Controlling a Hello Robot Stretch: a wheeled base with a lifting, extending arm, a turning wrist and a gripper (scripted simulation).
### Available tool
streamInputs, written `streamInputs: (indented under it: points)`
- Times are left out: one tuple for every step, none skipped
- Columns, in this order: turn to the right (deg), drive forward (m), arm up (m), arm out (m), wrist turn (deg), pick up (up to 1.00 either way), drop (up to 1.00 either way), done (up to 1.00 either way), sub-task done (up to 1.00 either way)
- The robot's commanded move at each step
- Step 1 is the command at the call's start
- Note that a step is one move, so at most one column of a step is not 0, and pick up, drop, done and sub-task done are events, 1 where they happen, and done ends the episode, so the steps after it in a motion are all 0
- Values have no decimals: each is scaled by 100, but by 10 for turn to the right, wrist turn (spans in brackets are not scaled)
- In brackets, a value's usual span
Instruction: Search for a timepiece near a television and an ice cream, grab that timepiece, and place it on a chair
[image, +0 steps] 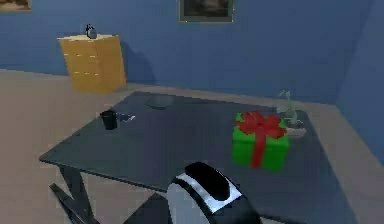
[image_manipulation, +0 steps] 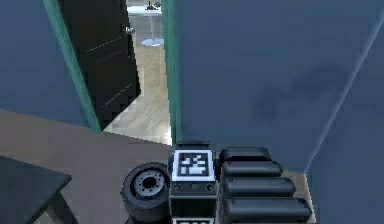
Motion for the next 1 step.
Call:
streamInputs:
  points:
    - [390,0,0,0,0,0,0,0,0]
